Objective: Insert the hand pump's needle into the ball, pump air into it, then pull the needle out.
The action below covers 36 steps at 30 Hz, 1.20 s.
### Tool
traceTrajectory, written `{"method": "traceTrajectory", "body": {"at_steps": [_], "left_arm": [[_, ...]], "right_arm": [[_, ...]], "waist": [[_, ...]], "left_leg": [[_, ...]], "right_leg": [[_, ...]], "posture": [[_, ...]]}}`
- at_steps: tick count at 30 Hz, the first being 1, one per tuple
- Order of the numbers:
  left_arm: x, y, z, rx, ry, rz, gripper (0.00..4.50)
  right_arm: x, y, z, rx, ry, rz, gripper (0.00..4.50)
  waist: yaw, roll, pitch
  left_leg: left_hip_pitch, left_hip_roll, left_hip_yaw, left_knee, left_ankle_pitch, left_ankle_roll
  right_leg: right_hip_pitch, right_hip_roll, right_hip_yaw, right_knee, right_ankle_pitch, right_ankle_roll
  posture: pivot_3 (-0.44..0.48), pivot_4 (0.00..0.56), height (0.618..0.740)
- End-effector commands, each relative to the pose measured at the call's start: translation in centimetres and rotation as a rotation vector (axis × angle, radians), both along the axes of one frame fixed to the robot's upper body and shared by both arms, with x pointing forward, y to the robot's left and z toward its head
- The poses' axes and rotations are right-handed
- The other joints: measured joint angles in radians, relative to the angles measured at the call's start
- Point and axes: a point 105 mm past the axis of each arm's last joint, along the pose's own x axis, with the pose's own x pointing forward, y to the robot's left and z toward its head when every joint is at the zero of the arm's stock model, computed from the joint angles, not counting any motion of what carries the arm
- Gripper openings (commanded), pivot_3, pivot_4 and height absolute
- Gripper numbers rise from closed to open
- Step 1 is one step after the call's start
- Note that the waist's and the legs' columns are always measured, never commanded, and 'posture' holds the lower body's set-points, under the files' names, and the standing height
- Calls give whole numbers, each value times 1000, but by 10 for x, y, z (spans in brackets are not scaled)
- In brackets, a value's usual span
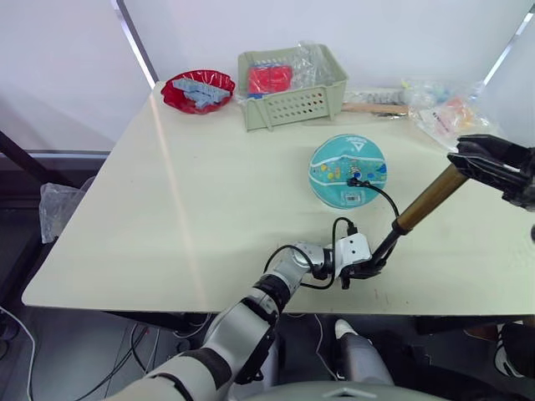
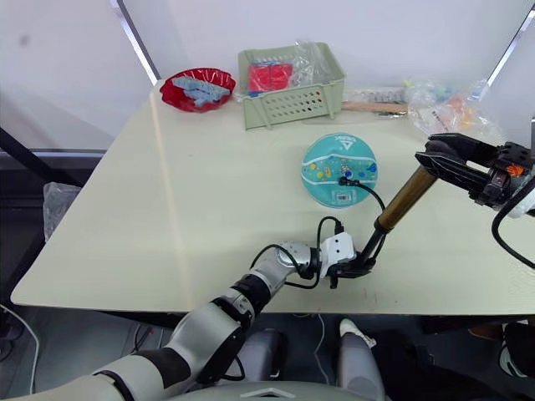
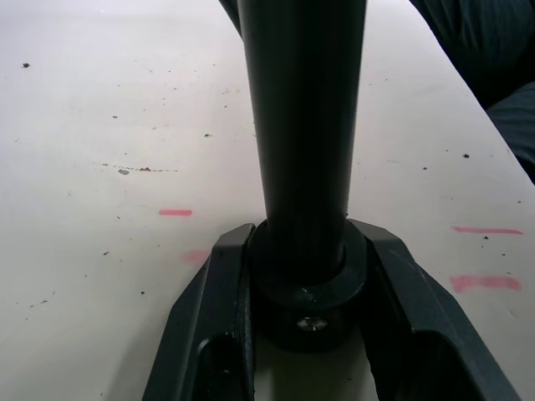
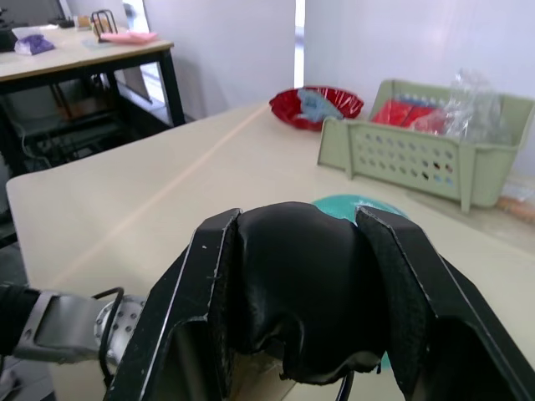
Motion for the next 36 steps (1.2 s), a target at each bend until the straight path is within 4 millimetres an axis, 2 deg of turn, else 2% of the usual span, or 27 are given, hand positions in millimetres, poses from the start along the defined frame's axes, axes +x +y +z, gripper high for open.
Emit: {"method": "traceTrajectory", "body": {"at_steps": [1, 10, 14, 22, 24, 27, 31, 36], "left_arm": [[-21, 35, -54, 201, 147, 23, 1188], [-20, 36, -54, 205, 146, 27, 1188], [-20, 36, -54, 204, 145, 27, 1188], [-19, 35, -54, 206, 144, 31, 1188], [-19, 35, -54, 207, 144, 32, 1188], [-18, 36, -54, 209, 144, 32, 1188], [-17, 36, -53, 211, 141, 33, 1188], [-17, 36, -53, 211, 140, 31, 1188]], "right_arm": [[6, 9, -33, -31, 62, -17, 1679], [8, 18, -91, -54, 158, -26, 1679], [3, 23, -135, -89, 227, -34, 1679], [1, 25, -161, -97, 243, -61, 1679], [3, 23, -160, -95, 235, -73, 1679], [6, 20, -148, -74, 202, -77, 1679], [7, 20, -111, -12, 91, -34, 1679], [7, 15, -79, 7, 14, -17, 1679]], "waist": [[-2, -2, -3], [-2, -10, -10], [-3, -13, -13], [-2, -13, -14], [-2, -12, -14], [-2, -12, -14], [-2, -10, -12], [-1, -1, -6]], "left_leg": [[0, 0, 0, 0, 0, 0], [2, 1, -1, 0, 0, 0], [2, 1, -1, 0, 0, 0], [4, 2, -2, -1, 0, 0], [4, 2, -1, -1, 0, 0], [3, 2, -1, -1, 0, 0], [3, 1, -1, -1, 0, 0], [1, 0, -1, 0, 0, 0]], "right_leg": [[0, 0, 0, 0, 0, 0], [1, 0, 0, 1, -2, -4], [1, 0, 0, 1, -2, -4], [1, 0, 0, 1, -3, -4], [1, 0, 0, 1, -2, -4], [1, 0, 0, 1, -2, -4], [1, 0, -1, 1, -2, -4], [1, 0, -1, 1, -2, -3]], "posture": [[0, 150, 737], [0, 150, 737], [0, 150, 737], [0, 150, 737], [0, 150, 737], [0, 150, 737], [0, 150, 737], [0, 150, 737]]}}
